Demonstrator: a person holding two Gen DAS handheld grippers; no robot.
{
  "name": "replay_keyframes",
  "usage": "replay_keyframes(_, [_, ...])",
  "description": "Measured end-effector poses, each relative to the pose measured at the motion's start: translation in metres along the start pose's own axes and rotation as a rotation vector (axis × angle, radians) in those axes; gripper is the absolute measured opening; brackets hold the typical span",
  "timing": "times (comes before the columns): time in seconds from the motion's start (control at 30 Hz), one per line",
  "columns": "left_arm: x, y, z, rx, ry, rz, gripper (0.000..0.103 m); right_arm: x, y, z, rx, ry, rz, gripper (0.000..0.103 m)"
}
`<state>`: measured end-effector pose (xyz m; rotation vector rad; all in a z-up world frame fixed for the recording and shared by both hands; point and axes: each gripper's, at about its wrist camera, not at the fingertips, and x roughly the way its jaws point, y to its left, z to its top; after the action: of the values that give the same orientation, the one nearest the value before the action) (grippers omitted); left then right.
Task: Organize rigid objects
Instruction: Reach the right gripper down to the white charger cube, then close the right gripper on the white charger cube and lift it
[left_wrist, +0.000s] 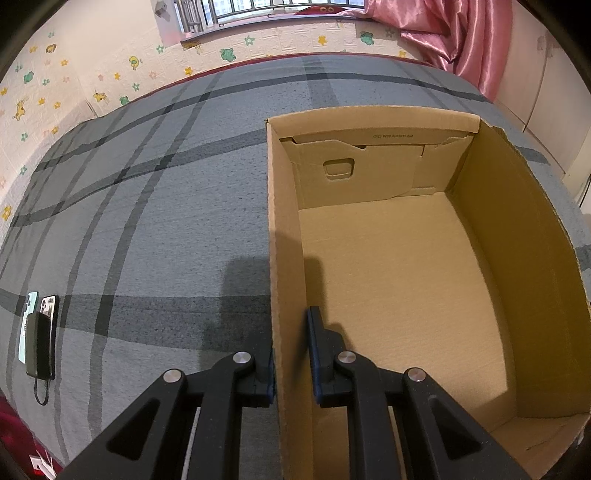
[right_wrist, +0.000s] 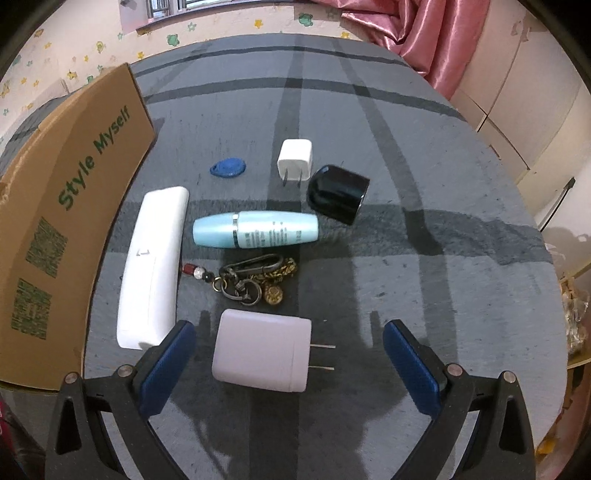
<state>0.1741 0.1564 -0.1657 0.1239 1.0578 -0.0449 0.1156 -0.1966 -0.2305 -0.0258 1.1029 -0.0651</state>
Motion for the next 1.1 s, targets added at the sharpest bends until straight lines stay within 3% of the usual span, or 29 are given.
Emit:
replay_keyframes(0.27, [0.000,0.000,0.000,-0.001,0.001,-0.001,0.015,0.007,0.001,0.000,0.009,0.014,0.004,0.101])
replay_keyframes(0.37, [0.000,0.000,0.000,0.000,0.002,0.001,0.015,0.010,0.001,0.001,0.003,0.040,0.025,0.087])
replay_keyframes(0.4, [0.000,0.000,0.000,-0.001,0.002,0.001,0.015,0.012,0.002,0.001,0.001,0.057,0.035,0.071])
replay_keyframes(1.1, [0.000,0.000,0.000,-0.003,0.005,-0.003,0.015,-0.021,0.003,0.013,0.001,0.040,0.038,0.071])
